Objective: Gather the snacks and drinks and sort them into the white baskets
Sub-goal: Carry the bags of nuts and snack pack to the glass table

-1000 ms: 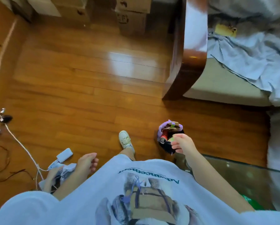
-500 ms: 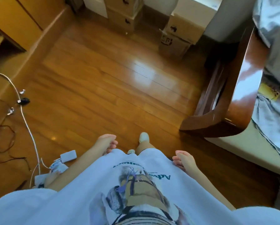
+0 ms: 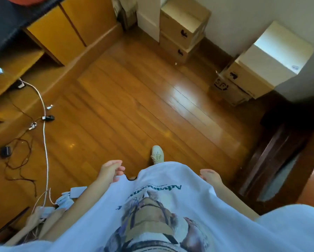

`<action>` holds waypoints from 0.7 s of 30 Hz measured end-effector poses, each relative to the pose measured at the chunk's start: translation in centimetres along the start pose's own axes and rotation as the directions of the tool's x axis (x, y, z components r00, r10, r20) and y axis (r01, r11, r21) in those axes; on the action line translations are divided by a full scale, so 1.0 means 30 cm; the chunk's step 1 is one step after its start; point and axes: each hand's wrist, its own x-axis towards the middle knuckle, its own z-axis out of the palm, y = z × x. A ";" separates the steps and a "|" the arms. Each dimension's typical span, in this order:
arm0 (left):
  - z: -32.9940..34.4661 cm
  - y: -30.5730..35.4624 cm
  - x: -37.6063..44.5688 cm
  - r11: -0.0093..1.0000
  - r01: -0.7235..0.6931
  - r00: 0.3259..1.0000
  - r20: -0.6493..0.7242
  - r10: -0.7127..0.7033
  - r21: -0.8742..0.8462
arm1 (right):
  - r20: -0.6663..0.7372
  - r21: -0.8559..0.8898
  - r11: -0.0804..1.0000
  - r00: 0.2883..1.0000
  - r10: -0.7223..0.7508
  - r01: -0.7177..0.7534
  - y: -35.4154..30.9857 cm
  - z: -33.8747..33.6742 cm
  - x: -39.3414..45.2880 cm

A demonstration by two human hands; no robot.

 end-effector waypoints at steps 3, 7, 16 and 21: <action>-0.068 0.065 0.039 0.982 0.036 0.997 -0.064 -0.049 -0.185 | 0.040 -0.080 0.993 0.996 -0.078 0.081 -0.232 0.063 0.054; -0.158 0.080 0.078 0.939 0.101 0.978 -0.140 -0.154 -0.329 | 0.161 -0.187 0.949 0.960 -0.227 0.256 -0.570 0.229 0.065; -0.422 0.184 0.278 0.801 0.275 0.918 -0.103 -0.383 -0.532 | 0.328 -0.281 0.870 0.893 -0.308 0.404 -1.033 0.629 0.041; -0.614 0.452 0.468 0.827 0.228 0.939 -0.110 -0.327 -0.514 | 0.239 -0.270 0.915 0.942 -0.237 0.298 -1.157 0.783 0.035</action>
